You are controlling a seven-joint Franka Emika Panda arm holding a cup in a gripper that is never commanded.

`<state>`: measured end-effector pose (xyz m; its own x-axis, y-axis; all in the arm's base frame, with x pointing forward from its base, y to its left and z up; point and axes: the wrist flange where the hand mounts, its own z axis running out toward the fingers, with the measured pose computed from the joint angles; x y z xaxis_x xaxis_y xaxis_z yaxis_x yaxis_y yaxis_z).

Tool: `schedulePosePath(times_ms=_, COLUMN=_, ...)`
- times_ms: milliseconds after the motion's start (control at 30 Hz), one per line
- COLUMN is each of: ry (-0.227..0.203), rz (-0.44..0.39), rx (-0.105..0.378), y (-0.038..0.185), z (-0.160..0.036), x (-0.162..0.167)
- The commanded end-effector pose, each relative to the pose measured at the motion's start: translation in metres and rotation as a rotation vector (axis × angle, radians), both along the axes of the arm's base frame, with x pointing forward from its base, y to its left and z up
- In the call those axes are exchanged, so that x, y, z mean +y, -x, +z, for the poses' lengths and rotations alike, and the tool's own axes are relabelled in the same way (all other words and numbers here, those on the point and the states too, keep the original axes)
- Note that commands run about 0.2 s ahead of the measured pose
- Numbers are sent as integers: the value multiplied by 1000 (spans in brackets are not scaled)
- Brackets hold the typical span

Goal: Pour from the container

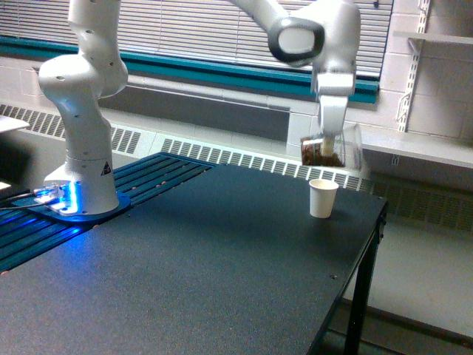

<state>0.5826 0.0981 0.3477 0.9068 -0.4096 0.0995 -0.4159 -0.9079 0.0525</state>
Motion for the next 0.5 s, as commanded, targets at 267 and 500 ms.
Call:
schedulePosePath(times_ms=267, ry=-37, rz=225, rx=-126, y=22, z=32, x=141)
schedulePosePath(times_ms=500, ry=-44, rz=289, rx=-131, y=34, z=33, x=173)
